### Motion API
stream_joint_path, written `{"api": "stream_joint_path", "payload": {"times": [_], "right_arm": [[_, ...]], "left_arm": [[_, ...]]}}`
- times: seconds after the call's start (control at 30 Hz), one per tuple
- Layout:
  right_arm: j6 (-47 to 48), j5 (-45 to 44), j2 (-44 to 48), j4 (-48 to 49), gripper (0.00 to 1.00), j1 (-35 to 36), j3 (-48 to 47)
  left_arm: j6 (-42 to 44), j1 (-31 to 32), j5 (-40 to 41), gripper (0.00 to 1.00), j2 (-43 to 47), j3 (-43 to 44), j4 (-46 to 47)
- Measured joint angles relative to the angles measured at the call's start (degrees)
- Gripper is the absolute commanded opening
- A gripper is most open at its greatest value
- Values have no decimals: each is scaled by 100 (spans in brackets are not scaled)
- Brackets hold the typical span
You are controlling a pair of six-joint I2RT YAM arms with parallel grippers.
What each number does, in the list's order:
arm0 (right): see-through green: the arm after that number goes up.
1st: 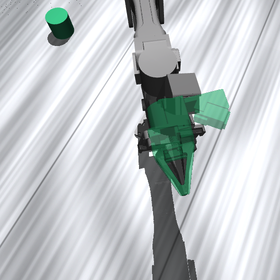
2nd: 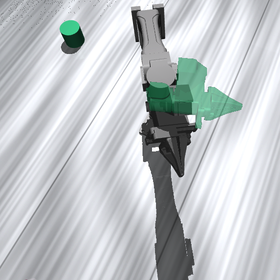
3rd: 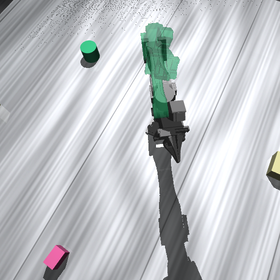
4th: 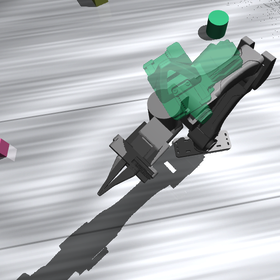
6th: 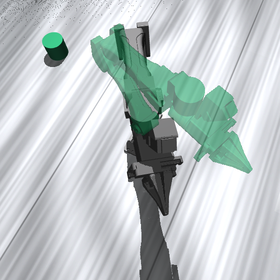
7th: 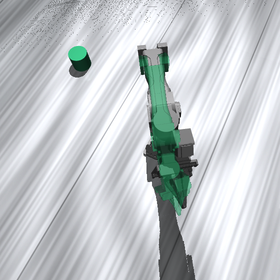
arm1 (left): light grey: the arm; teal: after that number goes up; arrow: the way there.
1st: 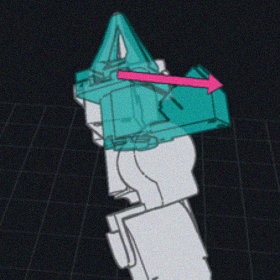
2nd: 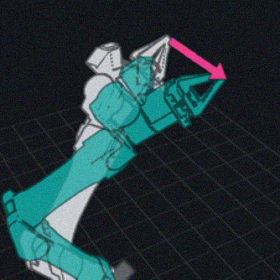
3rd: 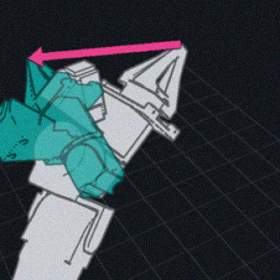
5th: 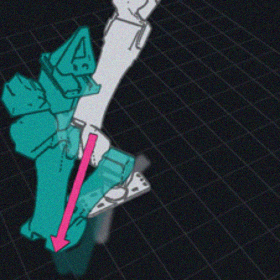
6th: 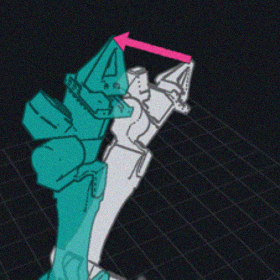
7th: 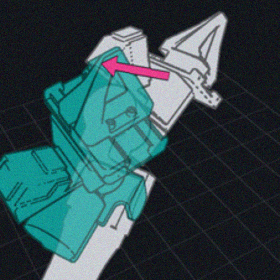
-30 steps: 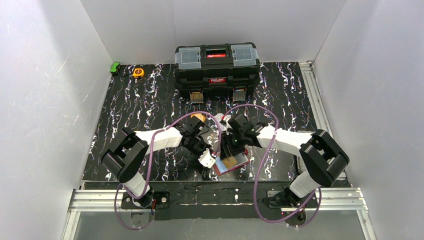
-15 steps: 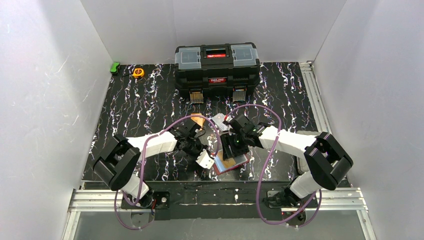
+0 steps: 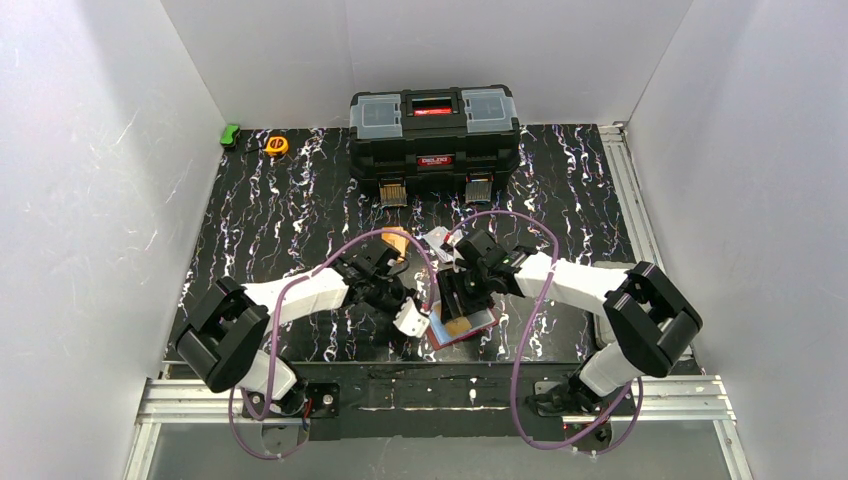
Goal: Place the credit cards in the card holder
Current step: Insert the credit card into the card holder.
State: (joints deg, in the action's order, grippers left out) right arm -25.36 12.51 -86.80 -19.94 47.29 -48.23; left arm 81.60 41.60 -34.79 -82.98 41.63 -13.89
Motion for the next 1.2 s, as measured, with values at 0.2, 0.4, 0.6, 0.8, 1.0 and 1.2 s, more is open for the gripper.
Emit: {"api": "stream_joint_path", "payload": {"times": [0.2,0.4,0.6,0.8,1.0,1.2], "right_arm": [[-37,251,-57,284,68,-2,94],[-59,387,37,468,68,-2,229],[-31,374,579,420,67,-175,313],[-33,380,586,542,67,-269,518],[-37,402,468,573,70,-297,717],[-42,490,431,737,71,-304,763]], "left_arm": [[136,103,-129,12,26,-186,0],[330,107,-291,11,35,-262,74],[452,153,-422,12,85,-494,190],[481,293,-431,13,39,-492,424],[544,391,-424,13,-136,-479,494],[632,442,-422,12,-170,-479,562]]}}
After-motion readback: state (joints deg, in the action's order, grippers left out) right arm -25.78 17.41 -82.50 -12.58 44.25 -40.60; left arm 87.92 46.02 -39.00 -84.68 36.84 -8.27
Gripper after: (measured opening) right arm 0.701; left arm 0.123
